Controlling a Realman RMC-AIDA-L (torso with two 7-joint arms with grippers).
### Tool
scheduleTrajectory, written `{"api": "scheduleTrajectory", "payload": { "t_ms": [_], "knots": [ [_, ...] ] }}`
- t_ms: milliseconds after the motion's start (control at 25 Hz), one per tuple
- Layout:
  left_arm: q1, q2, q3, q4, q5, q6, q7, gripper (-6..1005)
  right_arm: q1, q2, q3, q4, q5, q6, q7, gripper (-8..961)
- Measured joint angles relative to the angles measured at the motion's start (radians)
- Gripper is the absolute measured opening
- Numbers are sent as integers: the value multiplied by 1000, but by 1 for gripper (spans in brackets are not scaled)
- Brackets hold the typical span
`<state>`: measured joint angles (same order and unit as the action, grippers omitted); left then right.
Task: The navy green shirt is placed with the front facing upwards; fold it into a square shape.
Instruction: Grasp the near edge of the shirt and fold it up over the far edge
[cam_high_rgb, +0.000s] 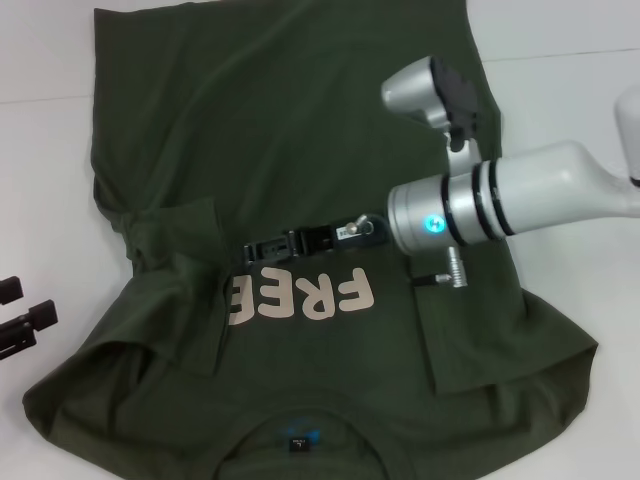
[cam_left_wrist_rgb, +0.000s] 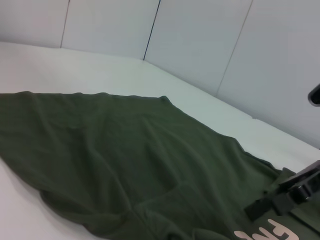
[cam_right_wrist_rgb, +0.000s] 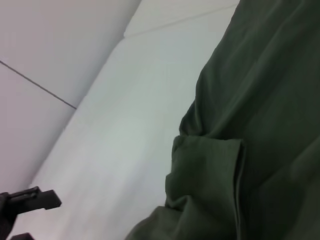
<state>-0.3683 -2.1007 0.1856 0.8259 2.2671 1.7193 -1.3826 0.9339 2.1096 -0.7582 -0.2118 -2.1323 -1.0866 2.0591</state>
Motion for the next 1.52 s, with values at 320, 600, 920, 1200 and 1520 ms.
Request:
{"api": "scheduleTrajectory", "payload": {
  "t_ms": [320,600,920,1200,1520],
  "knots": [
    [-12,-1,0,-20,0,0,-1,665,51,1,-3,61,50,95,-61,906],
    [-17,1,-3,-24,0,0,-2,664,65,1,-1,57,54,120,-67,889],
    [-23,2,-2,-25,0,1,-7,666,65,0,3,56,71,119,-85,674],
    [-25,3,33,-30,11,31,-20,675,-22,-9,-1,-2,194,15,-180,542],
    [-10,1,72,-17,12,45,-18,785,-97,-13,4,-70,230,-56,-173,784]
  ]
}}
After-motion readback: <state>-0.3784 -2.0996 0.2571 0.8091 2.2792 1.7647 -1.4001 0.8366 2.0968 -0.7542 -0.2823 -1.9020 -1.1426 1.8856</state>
